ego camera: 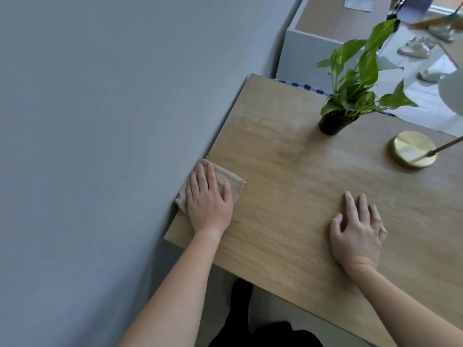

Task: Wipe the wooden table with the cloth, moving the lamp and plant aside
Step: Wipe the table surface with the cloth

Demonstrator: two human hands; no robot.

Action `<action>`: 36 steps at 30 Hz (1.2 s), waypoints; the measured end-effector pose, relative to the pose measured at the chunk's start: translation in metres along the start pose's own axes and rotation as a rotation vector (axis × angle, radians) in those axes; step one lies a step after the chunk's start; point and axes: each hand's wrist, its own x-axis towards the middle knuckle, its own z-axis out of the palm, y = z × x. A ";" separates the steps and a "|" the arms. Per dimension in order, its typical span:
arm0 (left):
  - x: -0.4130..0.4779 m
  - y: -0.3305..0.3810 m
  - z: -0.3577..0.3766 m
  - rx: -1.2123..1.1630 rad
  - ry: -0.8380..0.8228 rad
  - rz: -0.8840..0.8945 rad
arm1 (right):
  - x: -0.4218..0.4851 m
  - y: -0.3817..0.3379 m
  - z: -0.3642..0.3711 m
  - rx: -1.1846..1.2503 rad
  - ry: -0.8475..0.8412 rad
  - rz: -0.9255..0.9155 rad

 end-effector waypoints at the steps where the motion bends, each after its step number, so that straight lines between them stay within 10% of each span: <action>1: -0.012 -0.008 -0.001 0.006 -0.004 -0.006 | 0.000 0.000 -0.001 0.000 -0.004 0.000; 16: -0.112 -0.071 -0.001 0.060 -0.017 -0.062 | -0.005 -0.004 -0.002 0.020 0.014 -0.005; 36: 0.089 0.054 0.006 0.047 -0.109 0.250 | 0.005 0.005 0.012 -0.028 0.059 -0.009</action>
